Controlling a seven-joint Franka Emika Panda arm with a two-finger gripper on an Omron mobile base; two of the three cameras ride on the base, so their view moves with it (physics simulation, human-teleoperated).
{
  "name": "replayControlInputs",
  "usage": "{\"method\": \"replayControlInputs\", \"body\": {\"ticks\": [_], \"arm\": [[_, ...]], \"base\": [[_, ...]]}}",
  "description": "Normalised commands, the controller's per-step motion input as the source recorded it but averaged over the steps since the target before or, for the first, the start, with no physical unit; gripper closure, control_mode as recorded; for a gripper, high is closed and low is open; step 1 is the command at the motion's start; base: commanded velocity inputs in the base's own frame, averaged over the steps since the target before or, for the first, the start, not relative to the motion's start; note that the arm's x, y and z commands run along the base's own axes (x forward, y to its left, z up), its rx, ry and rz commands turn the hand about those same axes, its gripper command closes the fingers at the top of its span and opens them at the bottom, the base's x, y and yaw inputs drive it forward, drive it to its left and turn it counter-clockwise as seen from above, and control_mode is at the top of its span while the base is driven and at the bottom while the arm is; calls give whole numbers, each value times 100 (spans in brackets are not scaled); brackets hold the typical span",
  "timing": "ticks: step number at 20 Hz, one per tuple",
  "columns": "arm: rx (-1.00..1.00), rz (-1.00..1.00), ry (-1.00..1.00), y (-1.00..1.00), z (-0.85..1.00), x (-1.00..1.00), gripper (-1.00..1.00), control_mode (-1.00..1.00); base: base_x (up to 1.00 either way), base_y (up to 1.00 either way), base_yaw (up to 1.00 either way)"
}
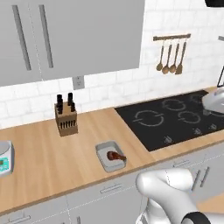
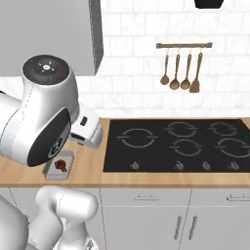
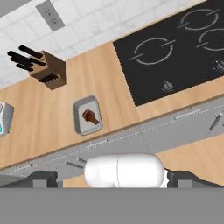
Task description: Take the meat container that has the chicken drumstick and place it on the second highest rack of the freezer. Then take the vegetable container that has the carrot and lemon and place it on the highest rack of the freezer.
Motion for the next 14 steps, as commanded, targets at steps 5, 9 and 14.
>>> {"method": "replayControlInputs", "body": {"ticks": [5, 9, 14], "arm": [[0, 0, 0, 0, 0, 0, -100, 100], [0, 0, 0, 0, 0, 0, -100, 100], [0, -7, 0, 10, -7, 0, -100, -100]], "base": [[0, 8, 59], [7, 21, 26], [2, 18, -3]]}}
